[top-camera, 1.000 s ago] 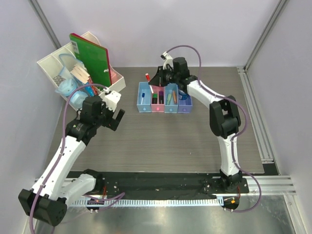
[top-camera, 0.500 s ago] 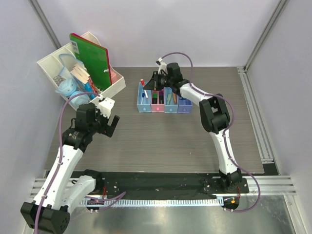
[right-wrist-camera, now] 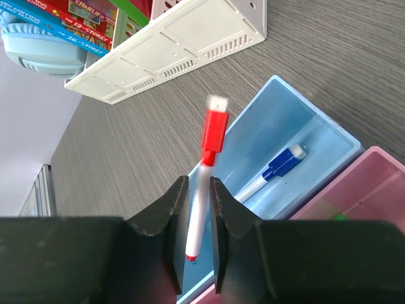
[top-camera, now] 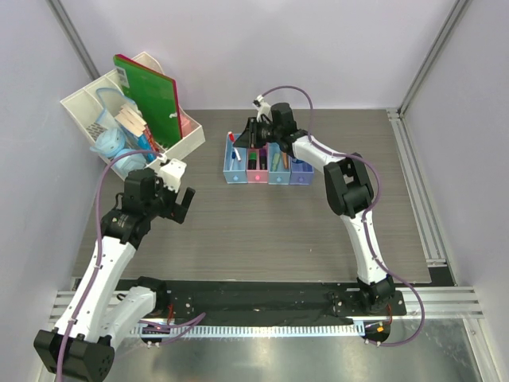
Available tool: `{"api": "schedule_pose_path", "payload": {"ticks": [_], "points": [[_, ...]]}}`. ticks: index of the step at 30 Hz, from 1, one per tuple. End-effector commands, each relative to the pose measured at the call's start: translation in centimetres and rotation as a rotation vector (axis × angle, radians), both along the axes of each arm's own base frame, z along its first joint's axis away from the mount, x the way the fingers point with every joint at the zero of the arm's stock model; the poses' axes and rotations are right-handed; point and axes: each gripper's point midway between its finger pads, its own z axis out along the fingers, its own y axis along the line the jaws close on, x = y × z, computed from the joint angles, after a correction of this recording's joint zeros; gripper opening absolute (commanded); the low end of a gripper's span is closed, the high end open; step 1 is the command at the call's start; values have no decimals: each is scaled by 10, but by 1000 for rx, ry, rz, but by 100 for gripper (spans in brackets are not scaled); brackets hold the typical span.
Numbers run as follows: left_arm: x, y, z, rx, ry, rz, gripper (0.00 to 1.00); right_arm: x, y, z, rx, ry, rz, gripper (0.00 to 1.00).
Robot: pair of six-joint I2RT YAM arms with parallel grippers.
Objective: Sort the stationery into containers
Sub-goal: Place the pen in the storage box, then move the storage box to the center of the board.
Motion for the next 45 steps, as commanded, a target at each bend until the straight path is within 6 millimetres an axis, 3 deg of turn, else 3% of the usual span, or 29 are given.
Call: {"api": "schedule_pose_path", "payload": {"ticks": [1, 7, 12, 13, 15, 16, 18, 19, 20, 21, 22, 23, 24, 26, 28, 29, 30, 31, 32, 34, 35, 37, 39, 40, 42, 44, 45], "points": [[4, -3, 9, -38, -36, 6, 100, -1, 4, 21, 5, -59, 15, 26], [3, -4, 13, -39, -40, 3, 100, -1, 0, 22, -11, -67, 8, 33], [7, -4, 19, -57, -57, 20, 100, -1, -14, 41, -93, -127, -34, 36], [9, -4, 21, -58, -66, 27, 100, -7, -22, 57, -128, -131, -46, 37], [15, 0, 25, -68, -85, 67, 100, -5, -41, 67, -243, -199, -92, 41], [19, -1, 24, -69, -82, 76, 100, -19, -55, 81, -296, -206, -92, 43], [25, -2, 27, -81, -74, 89, 100, -27, -83, 91, -415, -279, -130, 53], [28, -5, 22, -104, -46, 107, 100, -40, -99, 72, -481, -253, -118, 59], [33, -6, 27, -113, -52, 113, 100, -52, -114, 100, -492, -309, -141, 76], [36, -7, 27, -117, -44, 112, 100, -62, -134, 83, -583, -301, -145, 80], [39, -10, 21, -121, -19, 108, 100, -71, -145, 88, -605, -312, -148, 83], [45, -13, 24, -128, -34, 98, 100, -80, -160, 106, -617, -352, -173, 86], [50, -14, 24, -128, -43, 92, 100, -87, -173, 95, -660, -351, -176, 87], [69, -17, 23, -125, -74, 92, 100, -89, -194, 100, -689, -371, -229, 87], [84, -24, 19, -137, -64, 72, 100, -85, -206, 91, -711, -338, -273, 86], [100, -30, 14, -145, -43, 73, 100, -80, -211, 81, -721, -311, -287, 85], [108, -35, 12, -162, -27, 66, 100, -75, -211, 80, -712, -298, -312, 84], [120, -41, 23, -192, -40, 69, 100, -69, -213, 74, -721, -288, -331, 83], [132, -46, 5, -201, 14, 76, 100, -66, -211, 71, -716, -283, -336, 82], [150, -60, 11, -234, 10, 57, 100, -55, -205, 56, -712, -247, -340, 80], [158, -65, -2, -228, 40, 57, 100, -51, -203, 52, -708, -233, -341, 80], [173, -80, 3, -211, 23, 35, 100, -41, -197, 37, -707, -198, -339, 78], [183, -96, -9, -192, 42, 2, 100, -32, -192, 26, -704, -182, -329, 77], [193, -103, 0, -194, 21, -3, 100, -29, -190, 23, -701, -176, -328, 77], [202, -118, -17, -171, 50, -28, 100, -21, -185, 25, -687, -179, -334, 76], [215, -129, -14, -160, 32, -36, 100, -16, -183, 16, -687, -161, -338, 75], [218, -139, -28, -147, 59, -47, 100, -12, -182, 18, -685, -165, -343, 75]]}}
